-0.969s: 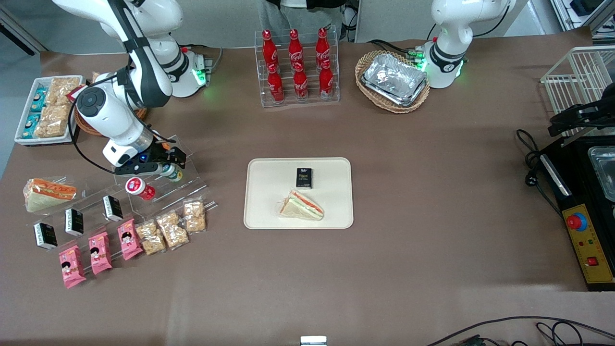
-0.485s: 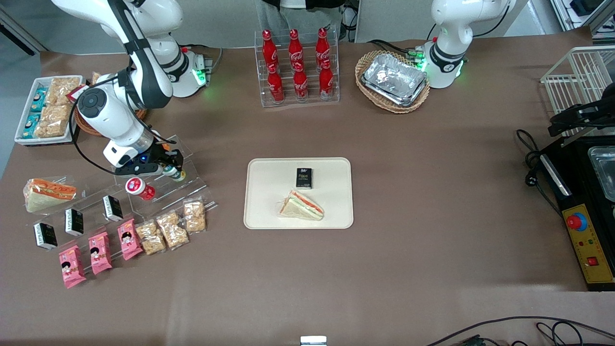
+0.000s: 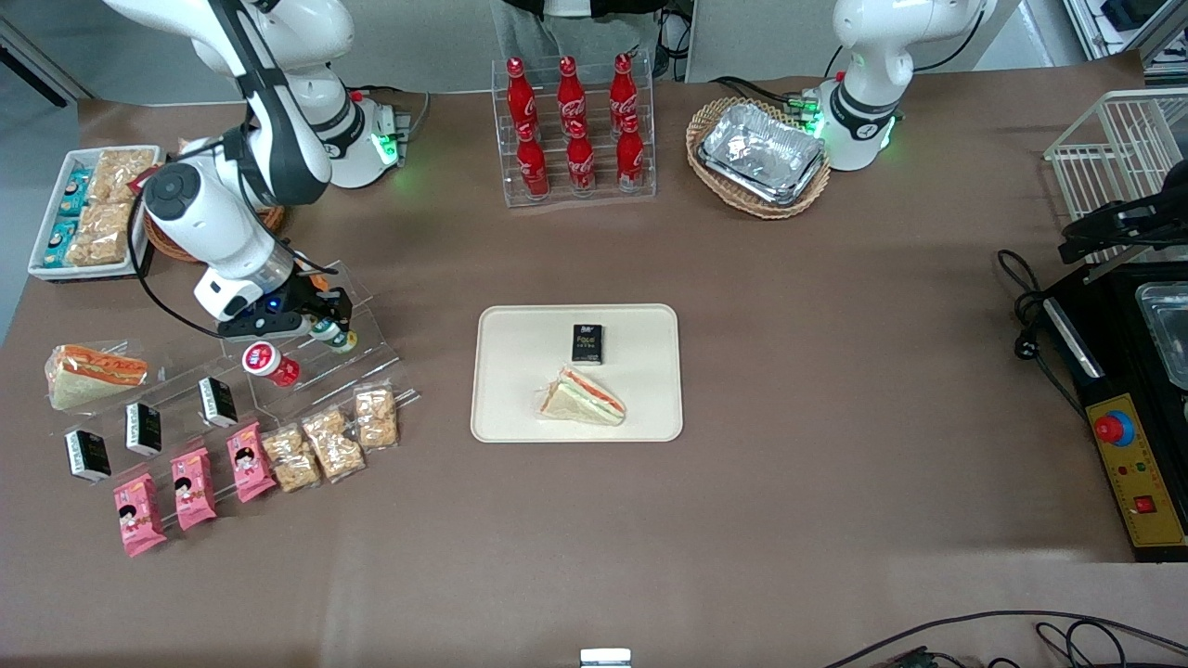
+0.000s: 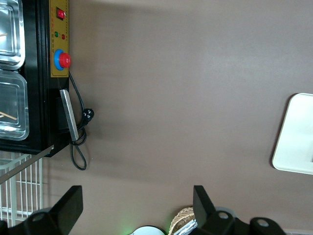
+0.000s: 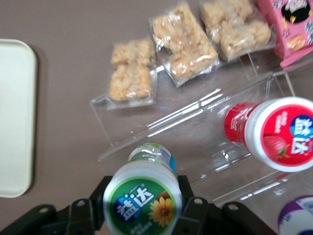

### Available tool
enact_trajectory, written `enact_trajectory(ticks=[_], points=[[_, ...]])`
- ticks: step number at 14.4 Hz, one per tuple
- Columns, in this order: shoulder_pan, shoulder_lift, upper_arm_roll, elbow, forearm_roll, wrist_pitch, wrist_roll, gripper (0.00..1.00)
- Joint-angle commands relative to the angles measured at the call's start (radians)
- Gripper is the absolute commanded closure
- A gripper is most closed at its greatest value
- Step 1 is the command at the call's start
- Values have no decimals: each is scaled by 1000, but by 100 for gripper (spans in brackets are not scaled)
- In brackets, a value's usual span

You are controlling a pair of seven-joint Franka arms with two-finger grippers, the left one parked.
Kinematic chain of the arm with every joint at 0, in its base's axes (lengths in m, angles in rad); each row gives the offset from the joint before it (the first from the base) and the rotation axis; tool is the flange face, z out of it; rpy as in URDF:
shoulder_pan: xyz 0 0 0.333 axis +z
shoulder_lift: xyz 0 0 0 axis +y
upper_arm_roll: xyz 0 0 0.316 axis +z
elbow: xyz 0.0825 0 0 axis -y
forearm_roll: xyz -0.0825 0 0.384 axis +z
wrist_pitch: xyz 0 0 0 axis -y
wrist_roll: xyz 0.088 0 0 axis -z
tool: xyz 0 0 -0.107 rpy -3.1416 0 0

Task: Place green gum on tray
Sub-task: 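Lift the green-lidded bottle up out of the rack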

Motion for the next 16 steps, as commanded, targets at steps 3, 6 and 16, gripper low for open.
enact_trajectory(ticks=[3,6,16], points=[[27,-96,-2,287,6,-441,7,73],[83,-89,-2,493,8,-692,112,73],[467,84,-5,547,0,-520,681,73]])
